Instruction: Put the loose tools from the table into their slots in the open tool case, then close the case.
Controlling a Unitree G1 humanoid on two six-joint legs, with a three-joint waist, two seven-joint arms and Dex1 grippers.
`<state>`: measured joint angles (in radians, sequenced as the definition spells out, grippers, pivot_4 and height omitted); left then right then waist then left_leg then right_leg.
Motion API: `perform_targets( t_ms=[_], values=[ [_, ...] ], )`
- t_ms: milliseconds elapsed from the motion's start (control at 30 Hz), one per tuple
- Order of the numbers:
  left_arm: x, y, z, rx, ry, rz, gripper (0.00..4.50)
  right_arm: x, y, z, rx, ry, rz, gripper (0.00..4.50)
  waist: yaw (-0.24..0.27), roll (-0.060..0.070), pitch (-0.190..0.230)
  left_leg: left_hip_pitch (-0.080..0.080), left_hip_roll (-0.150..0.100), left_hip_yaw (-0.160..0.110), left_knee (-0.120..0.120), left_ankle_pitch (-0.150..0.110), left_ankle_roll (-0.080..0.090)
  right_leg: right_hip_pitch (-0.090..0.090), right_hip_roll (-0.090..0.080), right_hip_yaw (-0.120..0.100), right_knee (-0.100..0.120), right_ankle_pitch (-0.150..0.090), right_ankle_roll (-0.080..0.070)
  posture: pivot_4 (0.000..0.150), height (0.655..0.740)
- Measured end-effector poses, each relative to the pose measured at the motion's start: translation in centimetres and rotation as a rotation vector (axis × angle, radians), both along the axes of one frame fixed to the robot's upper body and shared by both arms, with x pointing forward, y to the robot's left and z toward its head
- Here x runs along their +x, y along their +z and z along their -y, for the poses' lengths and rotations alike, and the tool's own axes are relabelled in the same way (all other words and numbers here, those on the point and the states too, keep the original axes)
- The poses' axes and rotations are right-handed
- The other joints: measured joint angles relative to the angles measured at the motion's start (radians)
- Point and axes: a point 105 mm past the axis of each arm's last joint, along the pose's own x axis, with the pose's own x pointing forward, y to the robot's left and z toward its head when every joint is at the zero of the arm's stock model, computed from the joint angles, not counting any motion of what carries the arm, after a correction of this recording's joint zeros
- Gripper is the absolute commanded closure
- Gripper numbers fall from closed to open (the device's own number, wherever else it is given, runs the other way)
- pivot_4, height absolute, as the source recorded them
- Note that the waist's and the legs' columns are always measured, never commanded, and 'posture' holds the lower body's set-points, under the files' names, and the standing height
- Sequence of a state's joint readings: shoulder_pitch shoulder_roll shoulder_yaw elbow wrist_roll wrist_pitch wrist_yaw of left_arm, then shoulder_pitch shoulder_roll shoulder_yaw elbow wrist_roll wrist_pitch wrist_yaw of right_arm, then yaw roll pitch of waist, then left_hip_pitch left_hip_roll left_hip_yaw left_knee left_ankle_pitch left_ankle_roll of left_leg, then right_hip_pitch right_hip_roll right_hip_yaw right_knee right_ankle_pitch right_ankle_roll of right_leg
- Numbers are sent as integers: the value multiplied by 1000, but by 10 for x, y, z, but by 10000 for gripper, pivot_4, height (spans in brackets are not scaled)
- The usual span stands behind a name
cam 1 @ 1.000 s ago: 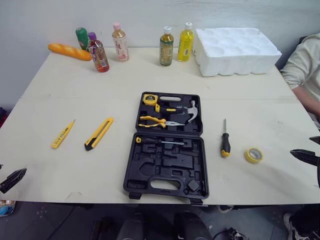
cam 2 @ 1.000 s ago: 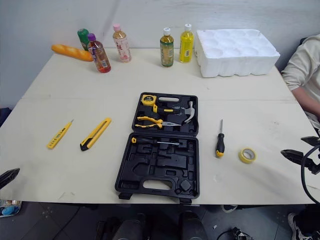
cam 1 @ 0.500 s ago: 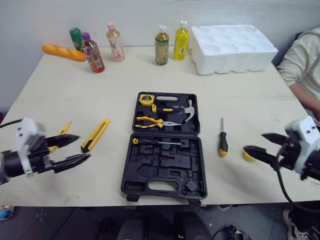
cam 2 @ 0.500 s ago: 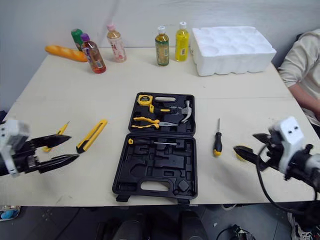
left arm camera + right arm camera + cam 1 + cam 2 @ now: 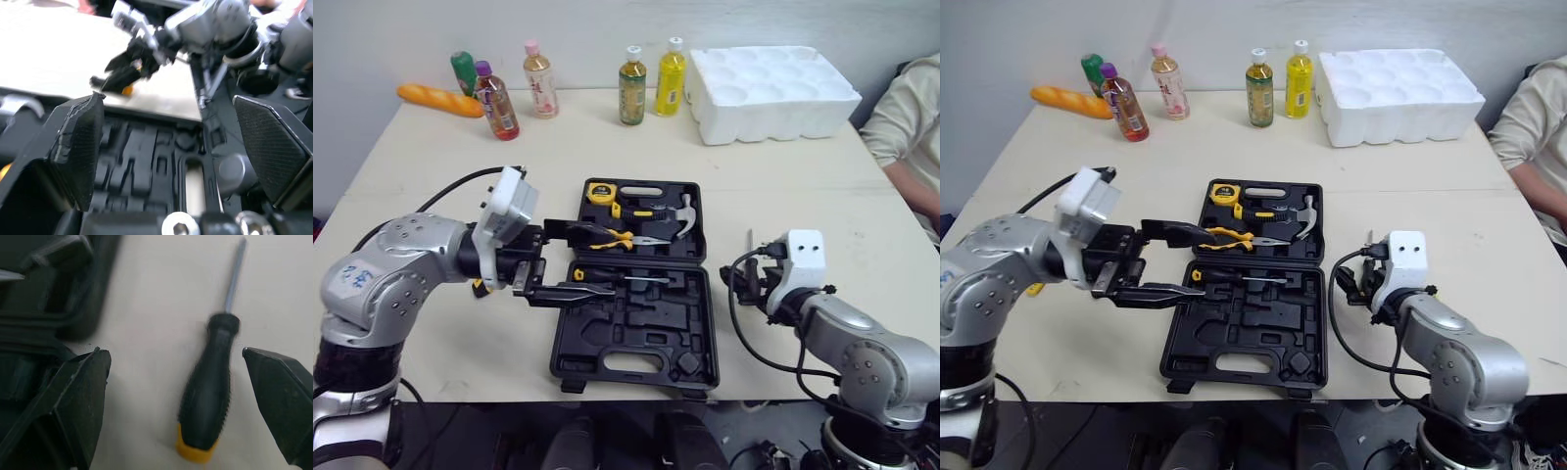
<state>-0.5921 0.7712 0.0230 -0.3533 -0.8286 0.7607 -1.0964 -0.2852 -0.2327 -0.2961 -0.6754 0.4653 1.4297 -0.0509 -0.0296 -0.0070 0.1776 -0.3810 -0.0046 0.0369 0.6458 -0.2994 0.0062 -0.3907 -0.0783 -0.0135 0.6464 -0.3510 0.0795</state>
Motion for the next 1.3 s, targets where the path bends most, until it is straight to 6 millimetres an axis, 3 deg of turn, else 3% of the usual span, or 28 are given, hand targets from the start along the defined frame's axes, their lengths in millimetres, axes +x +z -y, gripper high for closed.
perform_targets(
  t_ms=[133, 233, 400, 600, 700, 800, 933, 1100, 1300],
  values=[
    [-1, -3, 14, 11, -71, 12, 683, 0, -15, -6, -22, -39, -30, 0, -2, -1, 0, -3, 1, 1, 2, 1, -1, -5, 1, 2, 7, 0, 0, 1500, 7400],
    [-1, 0, 18, 17, -106, 41, 0, 1, -16, -11, -27, -36, -17, 8029, -3, -1, 0, -3, 1, 1, 3, 2, -1, -5, 1, 2, 7, 0, 0, 1500, 7400],
    [7, -4, 20, 0, -93, 35, 0, 4, -17, -8, -12, -74, -7, 33501, 1, -1, 0, -4, 0, 0, 3, 2, 0, -5, 1, 2, 8, 0, 0, 1500, 7400],
    [10, -4, 19, 14, -87, 47, 0, 4, -14, -6, -21, -84, 13, 34354, 0, -1, 0, -5, 0, 0, 3, 2, 0, -5, 1, 1, 8, 0, 0, 1500, 7400],
    [12, -12, 6, 56, -38, 29, 0, 3, 4, -3, -74, 13, 72, 34354, -4, -1, 0, -4, 0, 0, 3, 1, 1, -5, 1, 2, 8, 0, 0, 1500, 7400],
    [12, -29, -18, 115, 42, -20, 0, -1, 34, -6, -115, 234, 138, 34354, -6, -1, 0, -4, 1, -1, 3, 1, 1, -5, 2, 1, 7, 0, 0, 1500, 7400],
    [9, -48, -50, 208, 143, -58, 0, -25, 60, -28, -169, 690, 92, 34354, -2, -2, 2, -4, 2, -3, 3, -2, 7, -4, 1, -1, 2, 0, 0, 1500, 7400],
    [8, -58, -65, 304, 185, -5, 0, -46, 54, -58, -225, 1133, -60, 34354, 2, -3, 2, -5, 1, -3, 3, -3, 9, -3, -1, -2, -1, 0, 0, 1500, 7400],
    [10, -65, -64, 328, 195, 21, 0, -29, 39, -69, -311, 1296, -144, 34354, 2, -3, 2, -6, 1, -3, 4, -3, 9, -3, -2, -2, -2, 0, 1, 1500, 7400]
  ],
)
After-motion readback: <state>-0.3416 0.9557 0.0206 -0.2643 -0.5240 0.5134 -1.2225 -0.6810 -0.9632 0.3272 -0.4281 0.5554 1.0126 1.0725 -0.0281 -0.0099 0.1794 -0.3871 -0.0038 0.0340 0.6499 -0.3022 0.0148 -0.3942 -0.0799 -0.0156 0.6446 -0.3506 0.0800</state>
